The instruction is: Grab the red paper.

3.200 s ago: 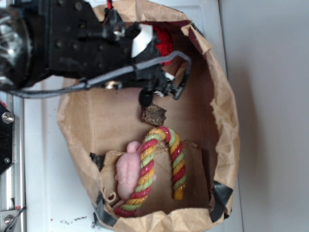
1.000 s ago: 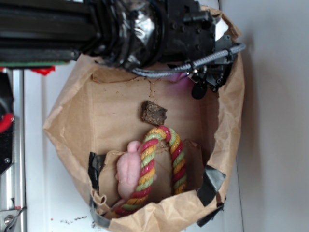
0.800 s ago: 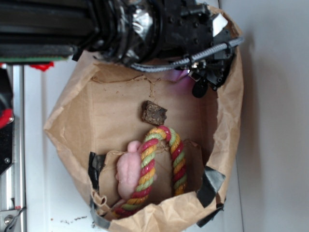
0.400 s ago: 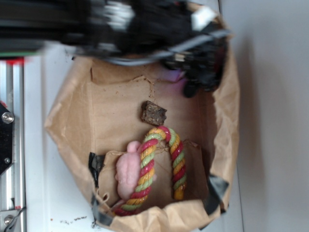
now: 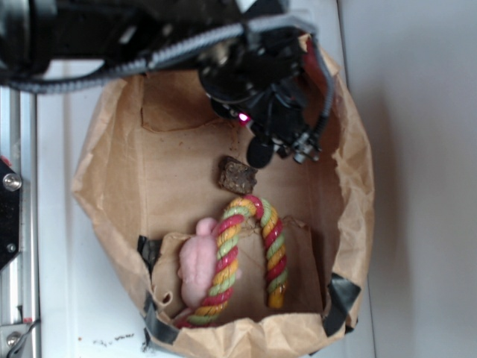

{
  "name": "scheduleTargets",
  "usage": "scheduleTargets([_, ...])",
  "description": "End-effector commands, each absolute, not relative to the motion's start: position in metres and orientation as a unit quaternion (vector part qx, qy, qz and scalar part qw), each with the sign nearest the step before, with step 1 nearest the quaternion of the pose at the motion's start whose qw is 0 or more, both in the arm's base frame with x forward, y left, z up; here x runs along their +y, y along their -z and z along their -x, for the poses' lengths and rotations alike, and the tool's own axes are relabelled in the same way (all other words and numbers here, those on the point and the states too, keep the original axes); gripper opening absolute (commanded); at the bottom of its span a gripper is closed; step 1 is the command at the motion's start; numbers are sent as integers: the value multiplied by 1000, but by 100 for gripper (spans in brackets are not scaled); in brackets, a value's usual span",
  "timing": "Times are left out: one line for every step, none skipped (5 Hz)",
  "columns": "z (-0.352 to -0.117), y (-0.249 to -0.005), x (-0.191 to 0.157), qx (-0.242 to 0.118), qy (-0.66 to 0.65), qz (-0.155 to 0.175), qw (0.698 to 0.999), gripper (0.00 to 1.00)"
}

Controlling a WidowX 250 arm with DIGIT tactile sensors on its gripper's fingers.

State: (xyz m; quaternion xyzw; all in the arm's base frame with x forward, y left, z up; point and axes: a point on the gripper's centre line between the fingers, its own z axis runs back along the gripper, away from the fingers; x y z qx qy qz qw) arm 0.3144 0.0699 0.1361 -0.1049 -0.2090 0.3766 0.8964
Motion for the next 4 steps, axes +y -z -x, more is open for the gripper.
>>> scheduleTargets([-322, -205, 53, -211, -319, 175, 907, 0])
scheduleTargets([-322, -214, 43, -177, -291, 189, 921, 0])
scheduleTargets([-316, -217, 38, -158, -276, 163, 934, 0])
scheduleTargets([-268, -245, -14, -139, -274, 128, 943, 0])
